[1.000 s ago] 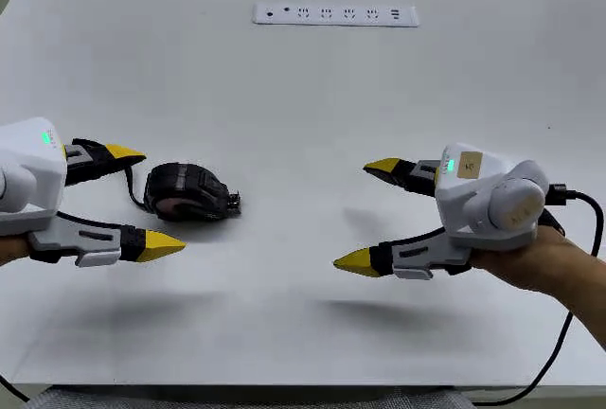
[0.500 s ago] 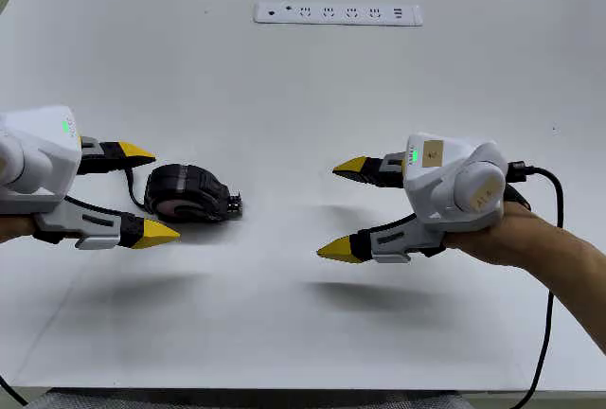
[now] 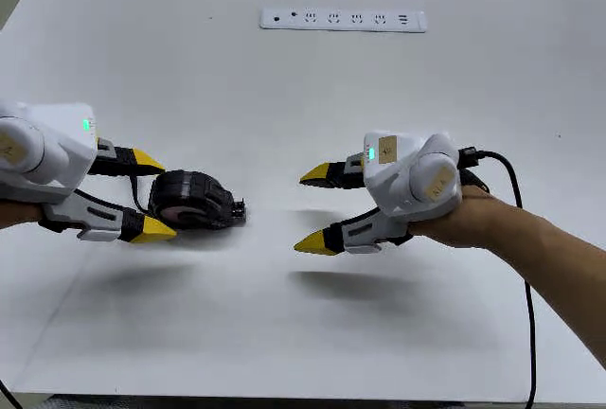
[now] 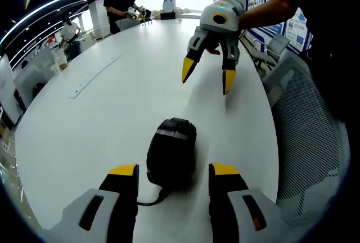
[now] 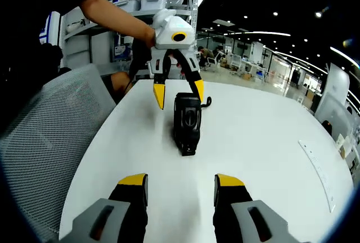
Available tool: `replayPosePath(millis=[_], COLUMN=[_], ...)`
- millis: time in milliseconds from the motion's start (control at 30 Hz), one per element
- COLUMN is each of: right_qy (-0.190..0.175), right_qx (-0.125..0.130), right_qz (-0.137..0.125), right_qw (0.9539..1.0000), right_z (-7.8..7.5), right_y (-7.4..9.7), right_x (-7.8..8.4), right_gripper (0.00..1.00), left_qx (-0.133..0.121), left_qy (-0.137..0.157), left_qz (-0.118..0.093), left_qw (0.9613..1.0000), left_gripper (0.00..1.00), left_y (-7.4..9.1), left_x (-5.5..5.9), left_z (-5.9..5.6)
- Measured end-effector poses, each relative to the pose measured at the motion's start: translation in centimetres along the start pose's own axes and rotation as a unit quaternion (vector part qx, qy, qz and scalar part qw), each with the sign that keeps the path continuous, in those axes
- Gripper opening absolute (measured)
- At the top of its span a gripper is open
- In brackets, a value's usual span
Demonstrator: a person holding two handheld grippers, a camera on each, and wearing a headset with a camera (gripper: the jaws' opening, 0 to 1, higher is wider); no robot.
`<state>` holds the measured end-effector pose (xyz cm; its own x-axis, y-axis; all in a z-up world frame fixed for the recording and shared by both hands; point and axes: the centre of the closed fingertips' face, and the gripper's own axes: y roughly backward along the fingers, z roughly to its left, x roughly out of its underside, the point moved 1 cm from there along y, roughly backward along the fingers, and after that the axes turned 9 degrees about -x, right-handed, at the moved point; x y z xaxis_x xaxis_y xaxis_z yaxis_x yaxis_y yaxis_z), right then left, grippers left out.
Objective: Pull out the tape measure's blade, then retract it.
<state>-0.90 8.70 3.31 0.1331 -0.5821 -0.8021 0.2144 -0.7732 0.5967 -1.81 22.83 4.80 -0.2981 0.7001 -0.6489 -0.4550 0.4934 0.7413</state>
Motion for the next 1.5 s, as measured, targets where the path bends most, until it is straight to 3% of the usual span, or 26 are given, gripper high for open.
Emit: replayPosePath(millis=[833, 1500], right_qy=[0.006, -0.002], right_qx=[-0.051, -0.063], right_qz=[0.014, 0.018], right_qw=[0.9986, 0.9978], right_z=[-1.7, -2.4], right_y=[-4.8, -7.3], right_x=[-1.0, -1.1], right_gripper=[0.27, 0.15], left_qx=[0.037, 0.047], left_qy=[-0.046, -0.049], left_qz=[0.025, 0.02], left_qw=[0.9979, 0.9975], left_gripper=[0.25, 0.23], left_y=[-0.7, -0.9], left_x=[0.2, 0.3], left_z=[0.3, 0.4])
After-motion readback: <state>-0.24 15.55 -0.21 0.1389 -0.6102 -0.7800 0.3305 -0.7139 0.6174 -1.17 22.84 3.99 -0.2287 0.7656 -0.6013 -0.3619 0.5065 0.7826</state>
